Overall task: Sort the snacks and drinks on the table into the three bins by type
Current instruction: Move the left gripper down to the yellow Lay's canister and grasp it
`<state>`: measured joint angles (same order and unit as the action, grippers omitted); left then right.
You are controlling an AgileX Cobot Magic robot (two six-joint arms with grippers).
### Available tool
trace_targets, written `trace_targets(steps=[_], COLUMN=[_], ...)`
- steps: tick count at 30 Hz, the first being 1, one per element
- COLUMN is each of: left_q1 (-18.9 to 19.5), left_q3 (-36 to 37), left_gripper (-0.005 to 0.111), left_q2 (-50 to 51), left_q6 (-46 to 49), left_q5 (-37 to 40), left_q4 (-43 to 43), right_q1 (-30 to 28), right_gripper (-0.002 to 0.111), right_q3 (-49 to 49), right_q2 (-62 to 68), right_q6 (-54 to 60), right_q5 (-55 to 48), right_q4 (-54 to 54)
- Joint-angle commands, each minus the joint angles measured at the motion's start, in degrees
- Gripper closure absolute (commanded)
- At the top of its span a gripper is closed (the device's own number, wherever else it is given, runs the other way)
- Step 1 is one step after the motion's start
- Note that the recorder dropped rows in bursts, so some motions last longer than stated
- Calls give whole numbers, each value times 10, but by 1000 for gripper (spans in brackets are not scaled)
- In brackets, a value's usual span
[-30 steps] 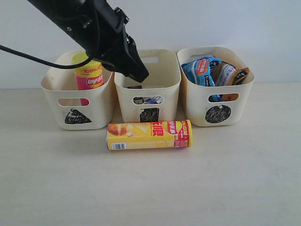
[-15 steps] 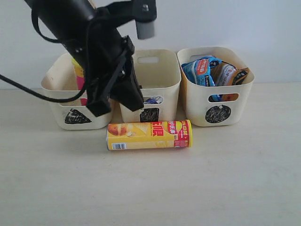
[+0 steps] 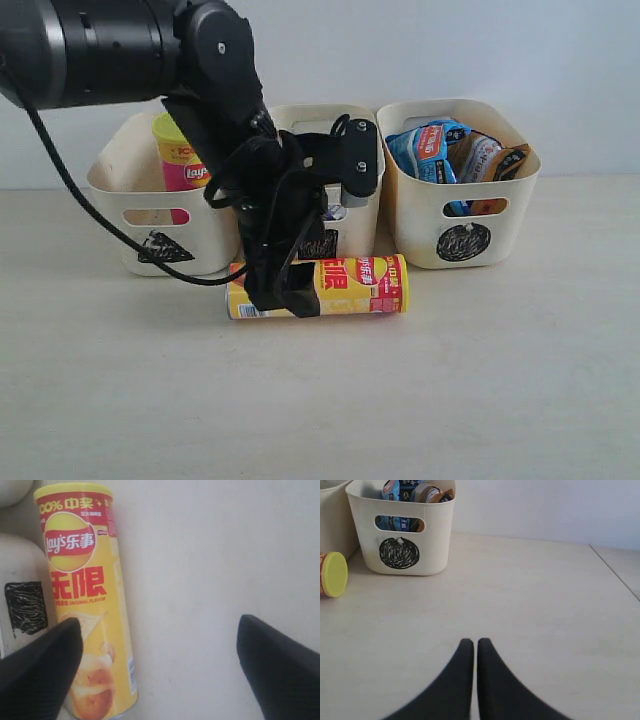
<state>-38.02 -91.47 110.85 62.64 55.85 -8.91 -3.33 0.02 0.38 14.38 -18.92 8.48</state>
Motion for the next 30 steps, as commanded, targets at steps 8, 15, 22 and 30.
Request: trace_targets(steps=[8,15,22,30], left_q1=[-5,-5,-5,-5], left_q3=[4,4,4,4], left_gripper=[25,25,25,25], left_q2=[60,88,120,153], left_q6=[2,2,2,2], left_q5=[-85,-156,-190,-250], left_q4=[58,80,100,105], right_q1=[-1,-1,-1,-1], right_gripper=[108,108,108,108], right_q3=[0,0,0,0], right_q2=[-4,-4,-4,-4], right_q6=[-3,-3,-3,-3], right_q5=[3,3,4,4], right_q4=[-1,-1,-1,-1])
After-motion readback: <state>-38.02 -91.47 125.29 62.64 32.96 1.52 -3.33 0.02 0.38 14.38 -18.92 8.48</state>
